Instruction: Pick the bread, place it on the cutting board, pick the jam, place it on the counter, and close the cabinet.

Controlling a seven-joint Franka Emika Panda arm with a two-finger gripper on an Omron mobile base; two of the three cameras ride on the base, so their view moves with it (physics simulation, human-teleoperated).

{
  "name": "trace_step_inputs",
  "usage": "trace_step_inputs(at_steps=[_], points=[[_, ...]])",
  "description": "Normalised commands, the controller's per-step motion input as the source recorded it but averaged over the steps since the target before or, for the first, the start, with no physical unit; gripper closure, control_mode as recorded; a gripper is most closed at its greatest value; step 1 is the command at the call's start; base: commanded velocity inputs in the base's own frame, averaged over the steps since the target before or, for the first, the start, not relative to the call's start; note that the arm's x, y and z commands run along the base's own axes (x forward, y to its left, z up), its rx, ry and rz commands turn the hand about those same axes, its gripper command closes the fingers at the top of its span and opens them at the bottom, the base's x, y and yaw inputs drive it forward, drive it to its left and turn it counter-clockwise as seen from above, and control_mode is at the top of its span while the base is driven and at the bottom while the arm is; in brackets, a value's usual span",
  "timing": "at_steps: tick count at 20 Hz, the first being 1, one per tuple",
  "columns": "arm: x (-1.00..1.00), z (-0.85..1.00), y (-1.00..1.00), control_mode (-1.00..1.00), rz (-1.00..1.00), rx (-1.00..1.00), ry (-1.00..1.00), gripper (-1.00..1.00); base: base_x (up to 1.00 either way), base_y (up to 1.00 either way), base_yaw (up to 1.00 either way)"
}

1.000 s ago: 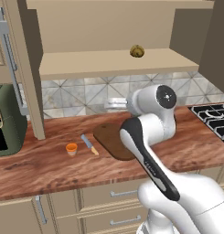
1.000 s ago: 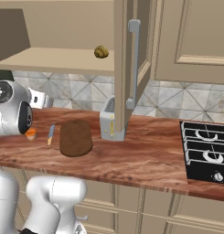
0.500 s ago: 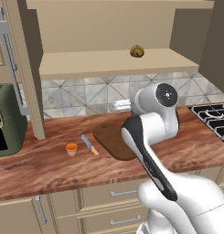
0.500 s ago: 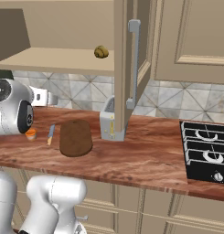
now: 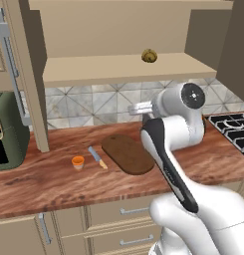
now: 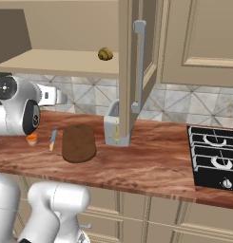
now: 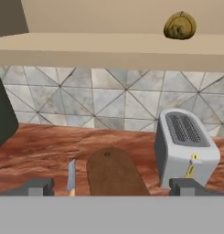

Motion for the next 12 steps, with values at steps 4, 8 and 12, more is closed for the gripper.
trace_step_inputs(at_steps=[4, 8, 12], points=[[0.00, 0.34, -0.27, -1.00, 0.00, 0.00, 0.00, -1.00, 0.00, 0.00, 0.00], [0.00, 0.29, -0.28, -1.00, 0.00, 0.00, 0.02, -1.00, 0.00, 0.00, 0.00], [0.01, 0.22, -0.21, -1.00, -0.02, 0.00, 0.04, -1.00, 0.00, 0.00, 0.00]])
